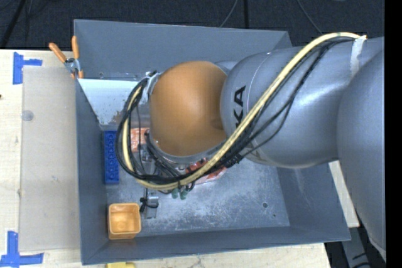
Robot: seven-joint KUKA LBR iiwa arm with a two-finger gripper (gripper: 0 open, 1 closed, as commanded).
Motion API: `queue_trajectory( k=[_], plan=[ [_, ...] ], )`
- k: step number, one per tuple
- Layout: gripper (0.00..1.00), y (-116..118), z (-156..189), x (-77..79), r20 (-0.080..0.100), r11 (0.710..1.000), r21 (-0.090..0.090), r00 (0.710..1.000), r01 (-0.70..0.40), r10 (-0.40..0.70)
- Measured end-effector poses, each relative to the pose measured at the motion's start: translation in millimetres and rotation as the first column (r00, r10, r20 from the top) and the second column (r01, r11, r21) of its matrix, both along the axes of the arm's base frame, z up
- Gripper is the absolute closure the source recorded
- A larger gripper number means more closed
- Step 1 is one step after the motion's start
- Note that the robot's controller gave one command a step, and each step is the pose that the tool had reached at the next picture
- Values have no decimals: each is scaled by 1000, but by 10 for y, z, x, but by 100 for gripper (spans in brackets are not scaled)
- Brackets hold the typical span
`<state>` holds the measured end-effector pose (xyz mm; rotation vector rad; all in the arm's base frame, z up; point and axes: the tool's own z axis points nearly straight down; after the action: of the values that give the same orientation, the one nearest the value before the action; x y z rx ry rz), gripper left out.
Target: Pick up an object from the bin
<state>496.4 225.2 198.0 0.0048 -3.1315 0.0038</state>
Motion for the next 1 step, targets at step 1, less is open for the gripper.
queue_trajectory(
  k=[1],
  plan=[
    [0, -15, 43, 22, 7, 1000, 2, 1000, 5, -5]
  ],
)
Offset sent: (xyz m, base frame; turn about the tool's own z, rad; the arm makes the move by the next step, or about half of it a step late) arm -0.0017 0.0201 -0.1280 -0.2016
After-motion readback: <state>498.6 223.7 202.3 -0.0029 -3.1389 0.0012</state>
